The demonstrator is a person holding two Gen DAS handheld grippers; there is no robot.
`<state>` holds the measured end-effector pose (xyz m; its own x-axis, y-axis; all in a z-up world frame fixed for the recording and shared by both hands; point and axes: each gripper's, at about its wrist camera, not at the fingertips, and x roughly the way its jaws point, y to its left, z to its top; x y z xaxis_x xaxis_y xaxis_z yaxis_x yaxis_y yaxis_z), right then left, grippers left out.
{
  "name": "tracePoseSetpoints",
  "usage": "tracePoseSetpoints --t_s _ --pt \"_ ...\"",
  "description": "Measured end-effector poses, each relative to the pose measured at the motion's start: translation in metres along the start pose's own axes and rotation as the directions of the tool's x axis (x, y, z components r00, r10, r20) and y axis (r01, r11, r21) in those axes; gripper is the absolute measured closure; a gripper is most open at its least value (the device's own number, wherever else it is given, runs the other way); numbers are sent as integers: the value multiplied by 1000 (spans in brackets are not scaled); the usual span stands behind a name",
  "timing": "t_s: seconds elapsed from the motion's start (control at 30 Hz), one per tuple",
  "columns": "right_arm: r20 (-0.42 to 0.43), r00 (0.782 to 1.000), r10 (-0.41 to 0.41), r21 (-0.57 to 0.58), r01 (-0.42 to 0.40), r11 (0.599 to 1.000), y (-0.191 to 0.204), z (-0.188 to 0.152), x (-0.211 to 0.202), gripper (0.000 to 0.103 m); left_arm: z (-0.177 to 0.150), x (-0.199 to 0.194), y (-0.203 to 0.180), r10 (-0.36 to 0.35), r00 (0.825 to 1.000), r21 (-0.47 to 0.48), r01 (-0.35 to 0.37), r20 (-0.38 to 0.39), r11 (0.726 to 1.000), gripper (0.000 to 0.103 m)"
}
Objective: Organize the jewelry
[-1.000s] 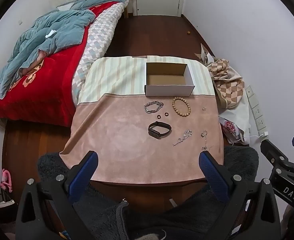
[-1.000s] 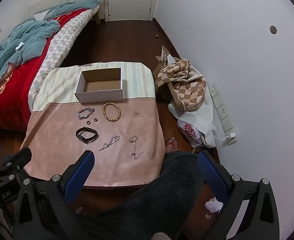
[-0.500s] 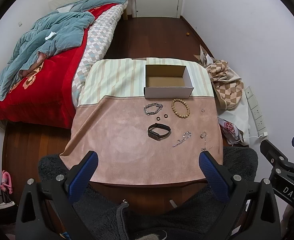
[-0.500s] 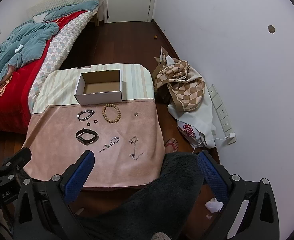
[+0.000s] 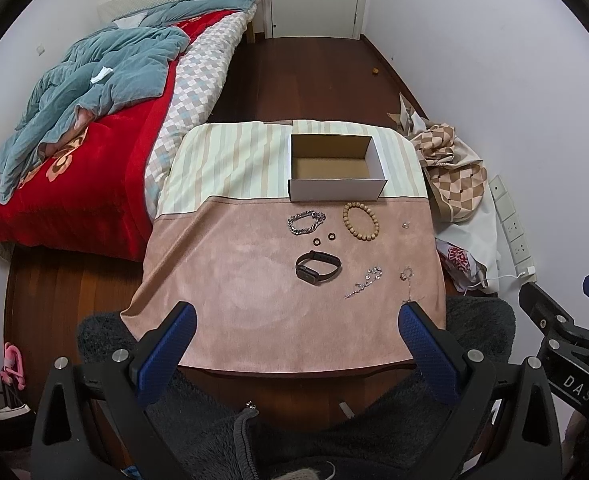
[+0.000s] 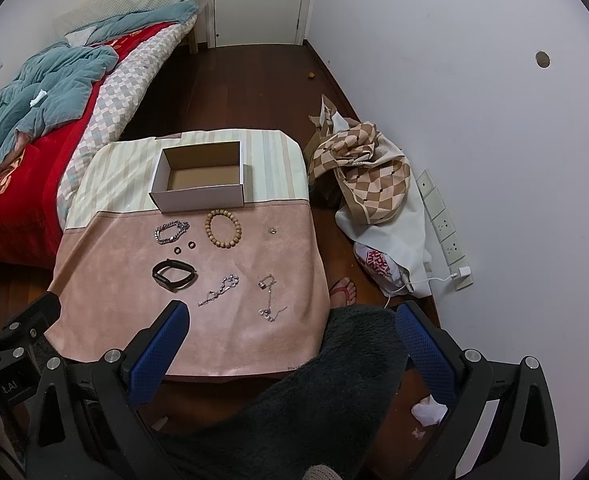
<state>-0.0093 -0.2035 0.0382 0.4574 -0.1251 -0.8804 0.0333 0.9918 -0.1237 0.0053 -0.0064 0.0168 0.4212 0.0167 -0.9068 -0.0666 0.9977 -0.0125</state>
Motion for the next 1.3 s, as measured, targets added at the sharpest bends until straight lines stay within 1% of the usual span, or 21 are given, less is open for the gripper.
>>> tracePoseSetpoints --t_s 1.3 --pt "25 1000 -1 6 1 1000 -6 6 -7 0 1 -6 -1 -5 1000 2 5 18 1000 0"
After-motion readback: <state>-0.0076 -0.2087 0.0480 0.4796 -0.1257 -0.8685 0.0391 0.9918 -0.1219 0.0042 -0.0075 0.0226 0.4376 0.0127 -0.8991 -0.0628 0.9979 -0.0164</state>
